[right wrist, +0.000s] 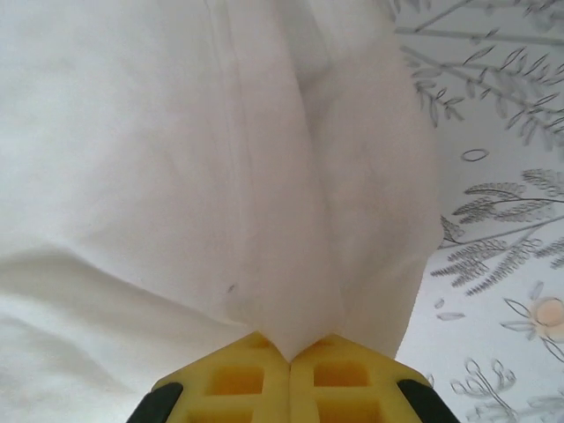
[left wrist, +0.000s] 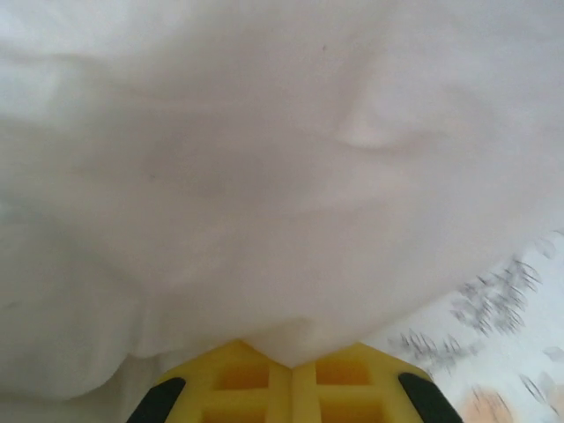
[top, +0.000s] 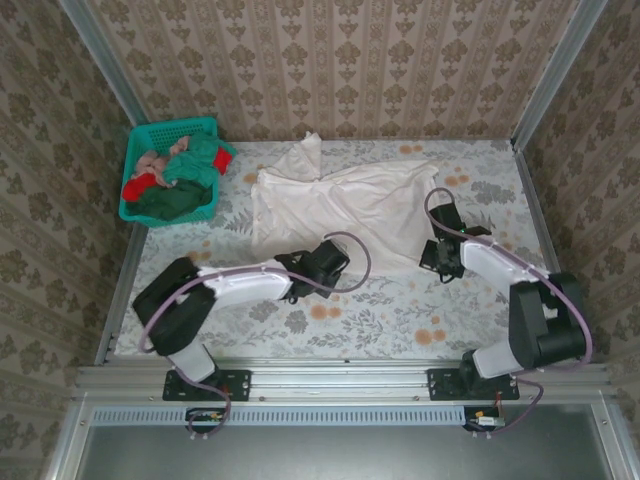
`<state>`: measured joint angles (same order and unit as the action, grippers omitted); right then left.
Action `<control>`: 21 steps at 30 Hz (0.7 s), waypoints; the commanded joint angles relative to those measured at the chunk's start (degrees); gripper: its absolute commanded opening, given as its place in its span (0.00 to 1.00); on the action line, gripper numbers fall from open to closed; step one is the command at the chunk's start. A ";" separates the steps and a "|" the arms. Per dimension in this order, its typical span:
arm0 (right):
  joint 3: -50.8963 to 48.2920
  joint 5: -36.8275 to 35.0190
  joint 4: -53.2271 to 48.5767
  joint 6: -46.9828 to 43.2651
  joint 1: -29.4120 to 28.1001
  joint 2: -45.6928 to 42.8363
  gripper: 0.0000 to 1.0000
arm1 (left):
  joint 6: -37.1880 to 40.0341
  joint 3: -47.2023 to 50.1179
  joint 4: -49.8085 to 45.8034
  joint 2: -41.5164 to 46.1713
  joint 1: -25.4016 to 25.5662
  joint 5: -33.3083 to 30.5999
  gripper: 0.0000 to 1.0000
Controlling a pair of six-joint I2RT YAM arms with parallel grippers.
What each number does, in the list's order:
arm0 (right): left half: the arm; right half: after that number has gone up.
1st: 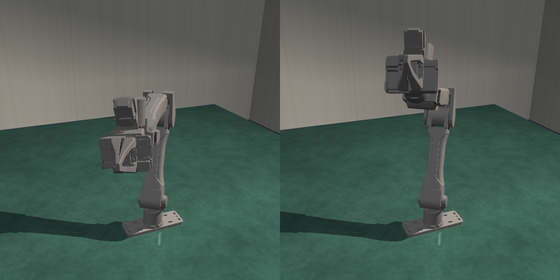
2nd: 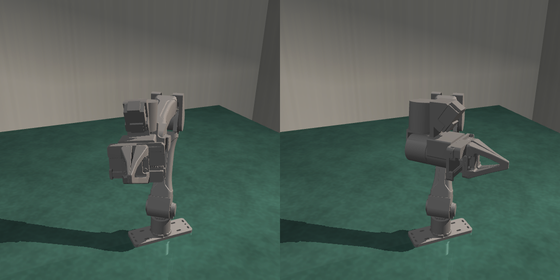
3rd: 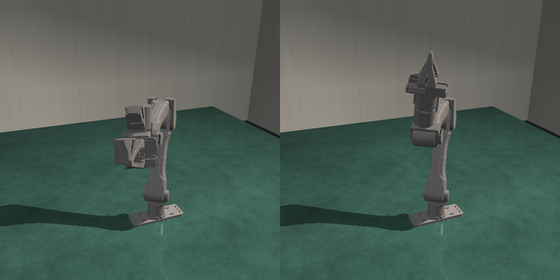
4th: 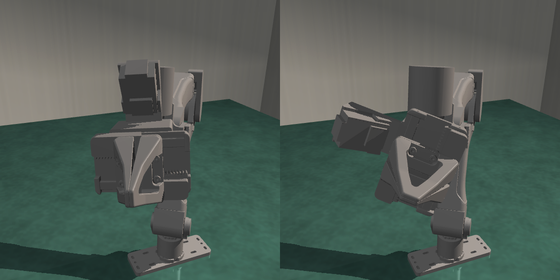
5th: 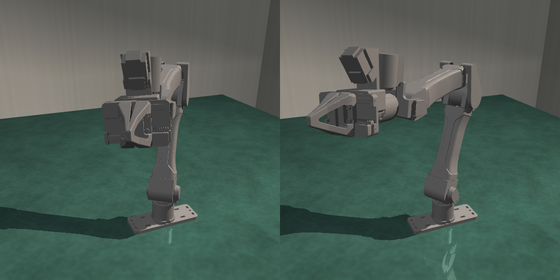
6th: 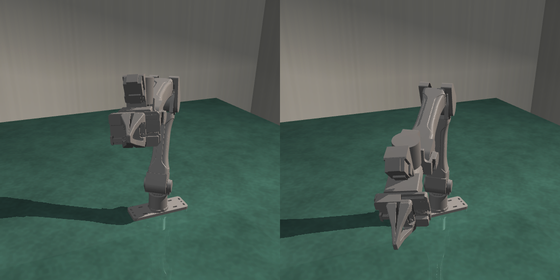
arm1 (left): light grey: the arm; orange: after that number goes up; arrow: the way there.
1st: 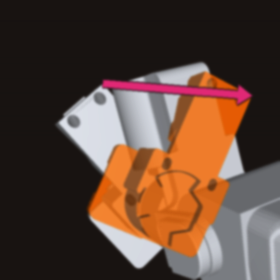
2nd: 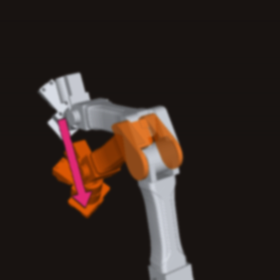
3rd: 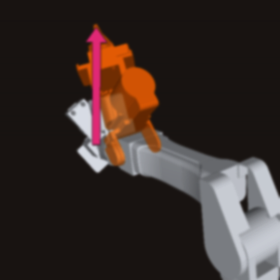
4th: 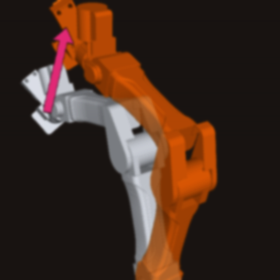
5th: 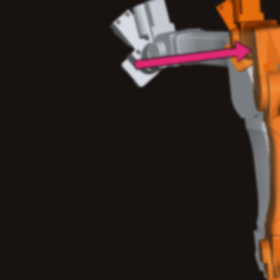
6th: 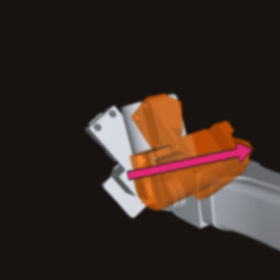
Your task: Fold and stack the t-shirts
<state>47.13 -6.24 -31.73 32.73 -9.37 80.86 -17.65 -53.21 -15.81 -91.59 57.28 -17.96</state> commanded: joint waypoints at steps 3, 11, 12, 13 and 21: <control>6.67 -1.02 -9.06 -2.69 0.29 -9.96 0.00 | 8.54 -2.70 -15.64 18.10 -0.13 4.58 0.00; 16.92 -2.26 -17.04 -4.25 0.36 -16.17 0.00 | 14.60 -6.03 -26.92 36.40 -2.70 2.52 0.00; 17.27 -2.94 -17.22 -4.34 0.36 -16.21 0.00 | 15.10 -5.35 -26.26 37.70 -3.42 3.65 0.00; 17.22 -3.56 -17.41 -4.65 0.31 -16.02 0.00 | 15.83 -4.14 -25.30 38.80 -4.23 6.01 0.00; 8.98 -7.07 -18.44 -3.81 2.37 -13.49 0.09 | 15.63 5.74 -18.53 38.89 -4.86 31.08 0.16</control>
<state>59.02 -10.81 -46.28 28.71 -7.88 67.40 -3.31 -50.30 -36.12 -53.52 52.10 0.32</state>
